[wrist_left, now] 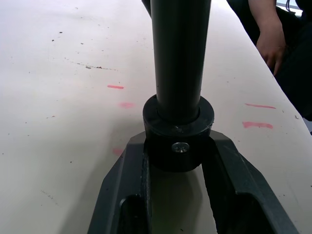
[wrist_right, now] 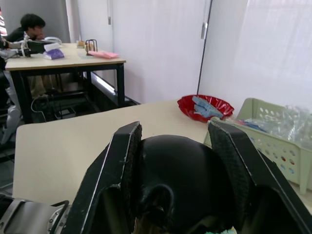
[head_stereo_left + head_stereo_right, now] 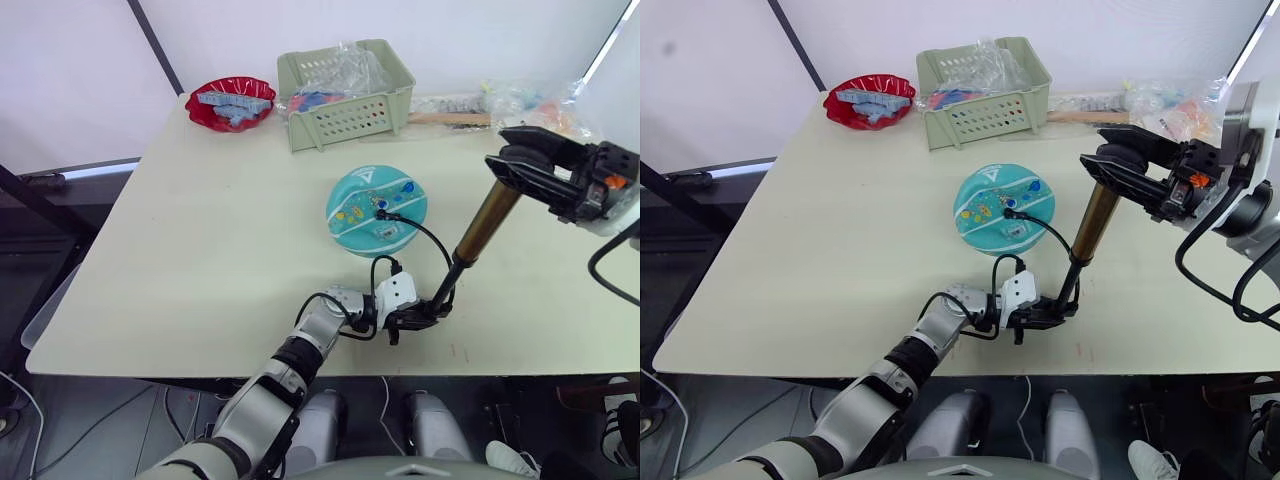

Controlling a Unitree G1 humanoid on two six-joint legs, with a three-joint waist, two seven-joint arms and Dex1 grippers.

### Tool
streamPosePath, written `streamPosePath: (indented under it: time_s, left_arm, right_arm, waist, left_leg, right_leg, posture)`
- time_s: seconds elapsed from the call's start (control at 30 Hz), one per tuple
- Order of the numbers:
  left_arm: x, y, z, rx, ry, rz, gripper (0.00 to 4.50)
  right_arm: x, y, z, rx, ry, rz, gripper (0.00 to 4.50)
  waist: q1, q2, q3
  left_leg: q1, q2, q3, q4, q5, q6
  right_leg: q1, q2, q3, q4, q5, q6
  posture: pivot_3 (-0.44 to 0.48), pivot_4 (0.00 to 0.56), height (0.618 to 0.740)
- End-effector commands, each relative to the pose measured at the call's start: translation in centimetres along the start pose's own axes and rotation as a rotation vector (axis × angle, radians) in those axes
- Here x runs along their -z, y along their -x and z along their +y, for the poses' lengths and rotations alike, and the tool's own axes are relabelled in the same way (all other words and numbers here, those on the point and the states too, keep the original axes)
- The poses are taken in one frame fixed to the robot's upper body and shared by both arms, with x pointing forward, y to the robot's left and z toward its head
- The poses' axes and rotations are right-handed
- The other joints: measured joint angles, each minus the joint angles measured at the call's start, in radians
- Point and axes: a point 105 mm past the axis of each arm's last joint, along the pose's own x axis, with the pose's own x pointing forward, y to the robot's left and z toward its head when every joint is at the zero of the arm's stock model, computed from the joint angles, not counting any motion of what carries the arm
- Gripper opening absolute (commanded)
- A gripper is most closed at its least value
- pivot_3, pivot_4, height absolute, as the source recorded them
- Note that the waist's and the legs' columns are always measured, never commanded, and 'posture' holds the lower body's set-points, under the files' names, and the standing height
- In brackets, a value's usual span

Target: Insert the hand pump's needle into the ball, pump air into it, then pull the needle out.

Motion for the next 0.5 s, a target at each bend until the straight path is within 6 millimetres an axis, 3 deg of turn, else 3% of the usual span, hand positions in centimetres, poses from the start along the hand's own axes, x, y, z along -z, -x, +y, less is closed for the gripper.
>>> streamPosePath:
  time_s: [0.03,0.13,0.33,0.5]
  left_arm:
    - [4.6,0.7,-1.6,0.03,0.096,0.148,0.95]
    - [4.5,0.7,-1.5,0.027,0.096,0.147,0.95]
    - [4.2,0.7,-1.3,0.017,0.091,0.136,0.95]
    - [4.1,0.6,-1.3,0.013,0.084,0.13,0.95]
  right_arm:
    - [-3.5,0.6,0.0,0.024,0.107,-0.098,1.66]
    - [-1.9,0.6,0.2,0.015,0.1,-0.052,1.66]
    - [3.5,0.8,1.6,-0.004,0.058,0.062,1.66]
    - [7.0,1.2,2.4,-0.009,0.034,0.121,1.66]
  waist:
    - [0.0,0.0,0.0]
    - [0.001,0.0,0.0]
    - [0.0,-0.004,-0.014]
    - [-0.003,-0.007,-0.019]
  left_leg:
    - [0.0,0.0,0.0,0.0,0.0,0.0]
    - [-0.001,0.0,-0.001,0.0,0.0,0.0]
    - [0.0,0.0,-0.003,-0.001,0.0,0.0]
    - [0.009,0.001,-0.004,-0.001,0.0,0.0]
  right_leg:
    - [0.0,0.0,0.0,0.0,0.0,0.0]
    - [0.0,0.0,-0.001,-0.001,0.0,0.0]
    - [0.001,0.0,-0.003,-0.002,0.0,0.0]
    - [0.01,0.002,-0.004,-0.003,0.0,0.0]
  posture:
    - [0.0,0.15,0.74]
    - [0.0,0.15,0.74]
    - [0.0,0.15,0.74]
    - [0.0,0.15,0.74]
